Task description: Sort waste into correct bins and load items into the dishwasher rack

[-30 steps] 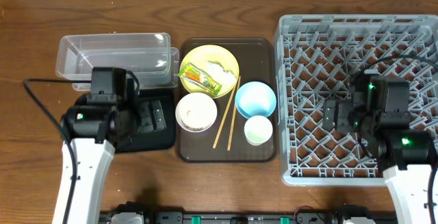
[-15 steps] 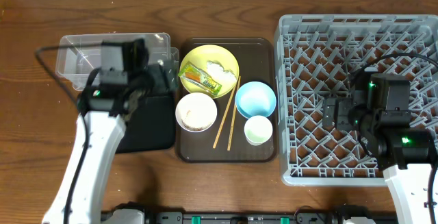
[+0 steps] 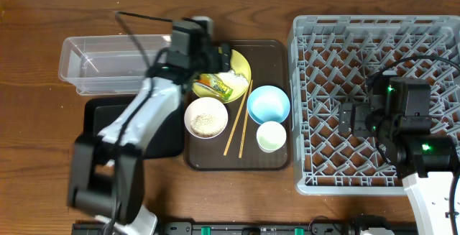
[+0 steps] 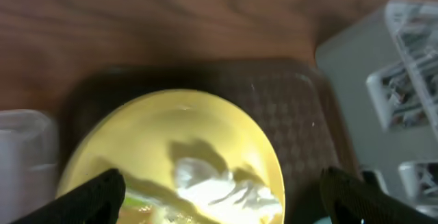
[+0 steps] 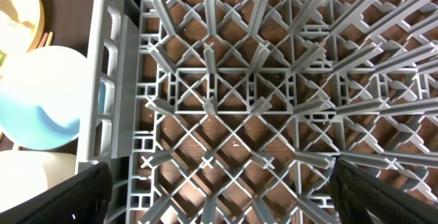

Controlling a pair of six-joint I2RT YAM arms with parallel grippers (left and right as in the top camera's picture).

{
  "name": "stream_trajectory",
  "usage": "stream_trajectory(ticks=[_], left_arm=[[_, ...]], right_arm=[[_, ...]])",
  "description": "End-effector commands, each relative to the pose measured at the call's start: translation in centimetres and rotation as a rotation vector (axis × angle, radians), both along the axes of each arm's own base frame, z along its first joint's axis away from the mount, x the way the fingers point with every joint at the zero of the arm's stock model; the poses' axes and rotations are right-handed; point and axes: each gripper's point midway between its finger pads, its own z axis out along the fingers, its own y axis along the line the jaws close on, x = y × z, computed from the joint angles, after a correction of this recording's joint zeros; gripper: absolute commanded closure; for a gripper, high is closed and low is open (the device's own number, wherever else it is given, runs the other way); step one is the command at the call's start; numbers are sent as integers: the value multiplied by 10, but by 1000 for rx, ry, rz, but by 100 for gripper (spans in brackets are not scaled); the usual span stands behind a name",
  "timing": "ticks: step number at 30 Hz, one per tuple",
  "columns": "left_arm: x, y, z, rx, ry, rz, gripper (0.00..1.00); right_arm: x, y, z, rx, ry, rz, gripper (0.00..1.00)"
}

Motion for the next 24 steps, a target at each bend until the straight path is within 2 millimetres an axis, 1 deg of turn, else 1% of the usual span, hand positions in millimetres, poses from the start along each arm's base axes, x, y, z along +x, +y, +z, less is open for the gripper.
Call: stream_trajectory(ticks=[1, 4, 7, 10, 13, 15, 16, 20, 22, 24], left_arm=[[4, -14, -21, -2, 24, -24, 7], [4, -16, -43, 12, 59, -26, 10], [2, -15, -63, 27, 99, -24, 10], [-1, -15, -74, 33, 125, -24, 14], [-1, -17, -76, 34, 126, -27, 21], [-1, -17, -76, 34, 126, -28, 29], [-2, -17, -77, 35, 130, -28, 32], [-1, -15, -79, 45, 132, -19, 34], [0, -12, -80, 58, 128, -7, 40], [-1, -12, -80, 59, 130, -7, 41]], right_arm=[[3, 2, 9, 12, -20, -1, 1], [2, 3, 8, 14, -14, 1, 1], [1, 3, 7, 14, -10, 1, 1], [1, 3, 7, 14, -9, 0, 1], [1, 3, 7, 13, -8, 1, 1], [1, 3, 7, 13, -8, 1, 1], [1, 3, 7, 13, -8, 1, 1], [1, 3, 7, 14, -8, 1, 1], [0, 3, 7, 14, -6, 1, 1], [0, 3, 6, 13, -3, 1, 1]])
